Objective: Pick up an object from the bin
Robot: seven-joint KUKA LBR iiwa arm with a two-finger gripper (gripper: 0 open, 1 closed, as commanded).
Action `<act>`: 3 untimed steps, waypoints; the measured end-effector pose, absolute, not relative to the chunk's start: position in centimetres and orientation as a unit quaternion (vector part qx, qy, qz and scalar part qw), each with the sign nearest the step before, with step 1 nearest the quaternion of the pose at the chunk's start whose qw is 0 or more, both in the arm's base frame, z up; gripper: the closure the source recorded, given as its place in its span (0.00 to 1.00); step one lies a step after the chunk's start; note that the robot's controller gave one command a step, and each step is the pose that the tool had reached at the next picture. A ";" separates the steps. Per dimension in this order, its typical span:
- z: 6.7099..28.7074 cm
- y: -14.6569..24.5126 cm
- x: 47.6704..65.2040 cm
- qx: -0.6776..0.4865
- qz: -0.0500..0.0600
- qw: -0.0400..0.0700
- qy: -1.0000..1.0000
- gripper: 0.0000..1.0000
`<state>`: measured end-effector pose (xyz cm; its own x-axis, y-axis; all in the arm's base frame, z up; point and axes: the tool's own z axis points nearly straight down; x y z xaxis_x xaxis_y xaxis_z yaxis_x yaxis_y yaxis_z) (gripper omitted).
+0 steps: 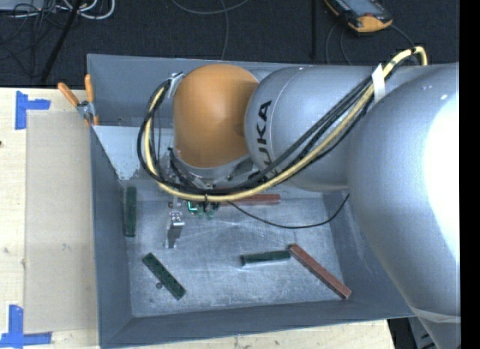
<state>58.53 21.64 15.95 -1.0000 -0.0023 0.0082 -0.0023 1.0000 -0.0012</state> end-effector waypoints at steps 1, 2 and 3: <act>16.4 21.6 58.7 0.000 0.000 0.001 -1.000 0.00; 11.4 21.8 56.0 0.001 -0.001 -0.002 -1.000 0.00; 7.6 22.4 54.7 -0.039 0.002 0.007 -0.999 0.00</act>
Offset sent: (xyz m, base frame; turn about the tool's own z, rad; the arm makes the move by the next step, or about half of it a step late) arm -0.0482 0.0047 -0.0866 -0.0008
